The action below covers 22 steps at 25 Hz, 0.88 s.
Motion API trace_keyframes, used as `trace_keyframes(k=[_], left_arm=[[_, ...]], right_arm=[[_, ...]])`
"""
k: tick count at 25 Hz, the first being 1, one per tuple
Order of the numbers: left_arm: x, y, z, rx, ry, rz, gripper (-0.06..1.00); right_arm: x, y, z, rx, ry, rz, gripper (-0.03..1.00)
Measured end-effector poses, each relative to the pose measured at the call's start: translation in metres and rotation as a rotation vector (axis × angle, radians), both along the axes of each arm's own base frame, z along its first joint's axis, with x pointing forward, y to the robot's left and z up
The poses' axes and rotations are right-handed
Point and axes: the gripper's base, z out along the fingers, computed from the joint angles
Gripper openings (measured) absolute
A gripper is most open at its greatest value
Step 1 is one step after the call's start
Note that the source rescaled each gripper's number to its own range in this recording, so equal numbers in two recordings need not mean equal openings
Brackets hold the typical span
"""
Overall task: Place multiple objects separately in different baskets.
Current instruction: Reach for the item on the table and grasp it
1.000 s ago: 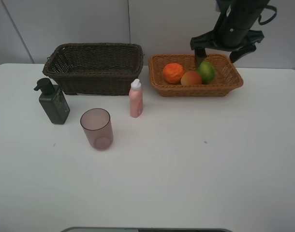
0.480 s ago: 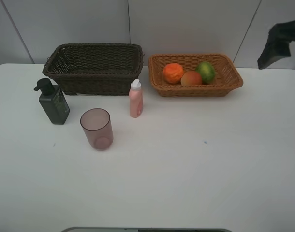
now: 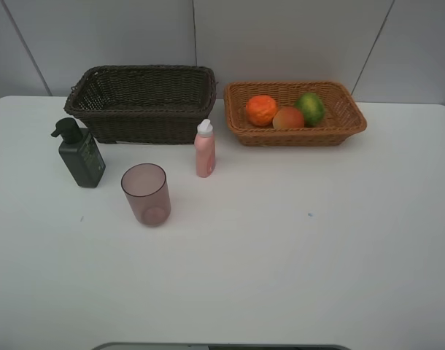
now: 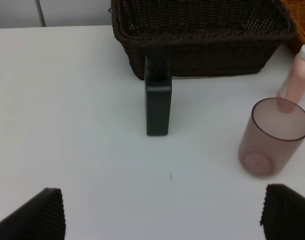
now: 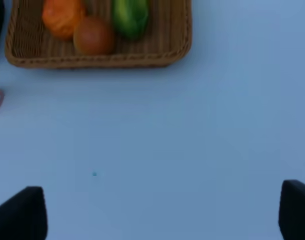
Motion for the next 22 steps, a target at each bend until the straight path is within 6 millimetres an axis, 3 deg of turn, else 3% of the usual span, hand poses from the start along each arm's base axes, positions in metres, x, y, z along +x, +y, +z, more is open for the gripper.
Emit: trace_keyframes(k=[6,12,17,22], left_arm=[[0.0,0.0,0.0,0.0,0.0,0.0,1.0],[0.0,0.0,0.0,0.0,0.0,0.0,1.0],[0.0,0.0,0.0,0.0,0.0,0.0,1.0],[0.0,0.0,0.0,0.0,0.0,0.0,1.0]], right_arm=[[-0.074,-0.013,0.013,0.004,-0.254,-0.02,0.93],[-0.121,-0.019,0.007,0.027,-0.412,-0.022,0.93],[-0.131,-0.02,-0.033,0.025,-0.403,-0.022,0.93],[-0.119,-0.017,-0.074,0.008,-0.445,0.011,0.93]])
